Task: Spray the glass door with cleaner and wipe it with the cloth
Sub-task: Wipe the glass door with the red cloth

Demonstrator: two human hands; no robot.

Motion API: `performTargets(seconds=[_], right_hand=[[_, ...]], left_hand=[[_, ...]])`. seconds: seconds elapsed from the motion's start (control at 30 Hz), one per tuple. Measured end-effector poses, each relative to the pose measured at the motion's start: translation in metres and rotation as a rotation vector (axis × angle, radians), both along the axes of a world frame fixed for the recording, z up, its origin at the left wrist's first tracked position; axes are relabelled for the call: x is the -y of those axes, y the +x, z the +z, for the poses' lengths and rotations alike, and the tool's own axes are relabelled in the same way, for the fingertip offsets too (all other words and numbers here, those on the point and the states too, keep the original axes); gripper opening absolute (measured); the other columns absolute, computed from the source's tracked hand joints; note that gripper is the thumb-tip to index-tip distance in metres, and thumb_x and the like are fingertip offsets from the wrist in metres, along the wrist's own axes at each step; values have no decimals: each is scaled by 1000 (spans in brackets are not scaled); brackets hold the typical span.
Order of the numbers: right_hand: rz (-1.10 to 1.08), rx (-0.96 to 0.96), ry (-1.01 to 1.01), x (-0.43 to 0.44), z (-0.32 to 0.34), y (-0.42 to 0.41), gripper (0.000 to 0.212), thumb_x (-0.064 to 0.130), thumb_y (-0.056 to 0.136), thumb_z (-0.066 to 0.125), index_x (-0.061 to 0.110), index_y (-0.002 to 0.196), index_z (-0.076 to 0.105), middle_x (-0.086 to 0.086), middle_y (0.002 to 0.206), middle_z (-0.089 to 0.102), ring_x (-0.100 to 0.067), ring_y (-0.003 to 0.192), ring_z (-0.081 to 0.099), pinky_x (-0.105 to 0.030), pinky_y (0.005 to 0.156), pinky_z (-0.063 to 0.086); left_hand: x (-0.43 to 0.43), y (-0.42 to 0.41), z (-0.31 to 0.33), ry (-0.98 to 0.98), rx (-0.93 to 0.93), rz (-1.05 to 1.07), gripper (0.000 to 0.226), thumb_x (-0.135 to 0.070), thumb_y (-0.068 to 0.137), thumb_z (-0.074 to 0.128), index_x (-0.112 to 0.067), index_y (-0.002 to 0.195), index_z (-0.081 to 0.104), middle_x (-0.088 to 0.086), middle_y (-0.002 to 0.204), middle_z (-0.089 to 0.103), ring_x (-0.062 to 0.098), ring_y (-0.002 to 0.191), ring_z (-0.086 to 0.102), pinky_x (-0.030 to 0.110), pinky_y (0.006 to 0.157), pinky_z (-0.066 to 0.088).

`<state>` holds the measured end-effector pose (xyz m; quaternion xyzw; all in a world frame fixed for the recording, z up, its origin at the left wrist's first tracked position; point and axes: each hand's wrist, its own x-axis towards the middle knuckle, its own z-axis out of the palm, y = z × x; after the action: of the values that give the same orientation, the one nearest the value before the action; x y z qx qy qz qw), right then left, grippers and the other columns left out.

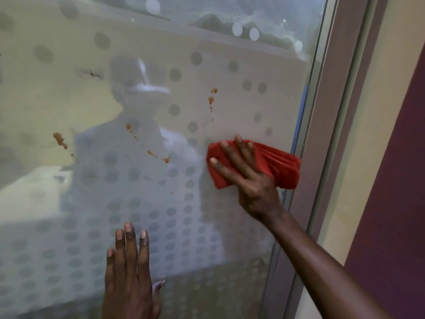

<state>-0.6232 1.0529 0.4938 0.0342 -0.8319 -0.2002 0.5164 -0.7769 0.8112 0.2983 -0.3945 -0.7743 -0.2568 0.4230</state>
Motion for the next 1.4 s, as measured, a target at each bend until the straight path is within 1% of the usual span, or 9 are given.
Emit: performTargets(seconds=[0.2,0.43,0.6,0.7,0.8,0.9,1.1,1.23,1.4], right_hand=[[6,-610,-551,-15,86,-15,86,-19,78,42,12,157,54,-17,170,43,-44,164,24,-61,135,21],[78,132,118,20,15,-20,64,-15,100,42,12,156,55,-20,171,37,-45,165,22,-64,133,21],[-5,-342,-252,-15,77,-8,79,-23,85,43,12,155,56,-20,169,41,-46,163,26,-61,134,23],[30,-533,-398,2,117,-28,84,-20,78,46,12,156,56,-19,169,43,-47,163,25,-64,133,21],[70,-276,-129,25,96,-38,75,-20,86,43,8,154,56,-24,169,41,-50,163,23,-65,133,18],[63,-8,103,14,71,-18,60,-15,104,39,9,155,55,-23,169,39,-47,164,24,-63,134,20],[-23,-549,-419,-8,131,-17,81,-16,81,44,14,155,57,-18,167,46,-45,162,30,-63,132,25],[96,-203,-85,34,103,-38,71,-15,89,40,9,154,57,-24,167,43,-51,162,26,-62,135,19],[83,60,105,11,58,-15,63,-20,97,47,9,152,59,-23,167,43,-47,162,28,-63,133,23]], left_hand=[[-2,4,5,-27,32,16,153,-37,44,103,-2,167,19,27,179,8,41,168,4,49,135,2],[-2,-6,3,-118,99,11,166,-49,32,108,-2,166,22,26,178,9,40,168,4,49,135,3],[0,-13,-4,-93,-25,50,130,-68,67,61,-6,171,14,25,179,10,38,168,6,46,135,3],[-3,-15,-7,-81,-60,92,135,-67,63,67,-4,170,15,27,178,11,40,168,6,48,135,3],[-3,-16,-10,-100,-42,110,146,-64,54,80,-4,170,15,27,178,12,40,168,6,48,135,4],[-1,-19,-9,-98,-68,80,128,-67,66,56,-6,171,14,25,179,9,38,168,5,47,135,3],[-4,-16,-8,-19,-151,136,127,-66,70,58,-6,171,12,26,179,9,39,168,5,49,135,4],[-6,-12,-6,-42,13,144,164,-54,42,103,-6,171,14,27,176,16,38,168,4,48,135,3],[4,-14,-3,-54,-100,132,119,-72,72,53,-7,167,25,24,178,16,36,168,8,46,135,7]])
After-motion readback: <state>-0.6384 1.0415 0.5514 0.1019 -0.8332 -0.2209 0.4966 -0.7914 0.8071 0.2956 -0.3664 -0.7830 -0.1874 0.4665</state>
